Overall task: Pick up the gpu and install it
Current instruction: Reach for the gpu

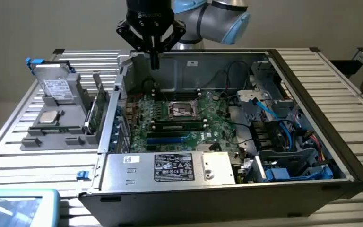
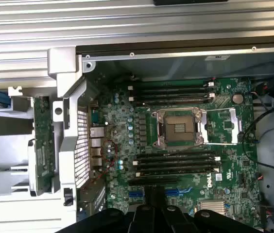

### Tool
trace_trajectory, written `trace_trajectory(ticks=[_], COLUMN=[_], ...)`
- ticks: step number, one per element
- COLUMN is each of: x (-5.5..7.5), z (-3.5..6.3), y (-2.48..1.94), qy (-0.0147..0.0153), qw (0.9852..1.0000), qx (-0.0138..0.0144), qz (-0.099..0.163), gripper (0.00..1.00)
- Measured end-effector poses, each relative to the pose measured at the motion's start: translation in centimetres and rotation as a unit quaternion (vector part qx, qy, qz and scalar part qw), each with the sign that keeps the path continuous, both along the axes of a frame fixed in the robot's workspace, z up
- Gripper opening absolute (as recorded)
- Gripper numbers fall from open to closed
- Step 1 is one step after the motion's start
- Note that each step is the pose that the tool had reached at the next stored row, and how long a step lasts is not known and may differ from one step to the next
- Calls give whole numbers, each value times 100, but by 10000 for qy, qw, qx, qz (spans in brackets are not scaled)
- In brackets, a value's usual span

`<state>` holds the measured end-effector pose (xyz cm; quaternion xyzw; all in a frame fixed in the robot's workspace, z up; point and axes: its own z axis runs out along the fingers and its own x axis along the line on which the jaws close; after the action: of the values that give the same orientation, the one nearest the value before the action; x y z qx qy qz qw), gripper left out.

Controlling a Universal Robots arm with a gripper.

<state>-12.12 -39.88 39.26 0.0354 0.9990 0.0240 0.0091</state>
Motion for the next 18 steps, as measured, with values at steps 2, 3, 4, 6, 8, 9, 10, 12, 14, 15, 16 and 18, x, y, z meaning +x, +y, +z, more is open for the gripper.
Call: trace_trajectory(ticks=[2, 3, 4, 6, 8, 9, 10, 12, 14, 15, 16, 18], x=[0, 0, 0, 0, 0, -4, -17, -69, -161, -206, -251, -341], z=[0, 0, 0, 0, 0, 0, 0, 0, 0, -1, -1, -2], y=[0, 0, 0, 0, 0, 0, 0, 0, 0, 0, 0, 0], qy=[0, 0, 1, 1, 1, 2, 2, -1, -1, -2, -2, -2], qw=[10000, 10000, 10000, 10000, 10000, 10000, 10000, 10000, 10000, 10000, 10000, 10000], qx=[0, 0, 0, 0, 0, 0, -1, 0, 2, 6, 12, 27], qz=[0, 0, 0, 0, 0, 0, 0, 1, 0, 0, 0, -1], gripper=[12, 12, 12, 12, 12, 12, 12, 12, 12, 12, 12, 12])
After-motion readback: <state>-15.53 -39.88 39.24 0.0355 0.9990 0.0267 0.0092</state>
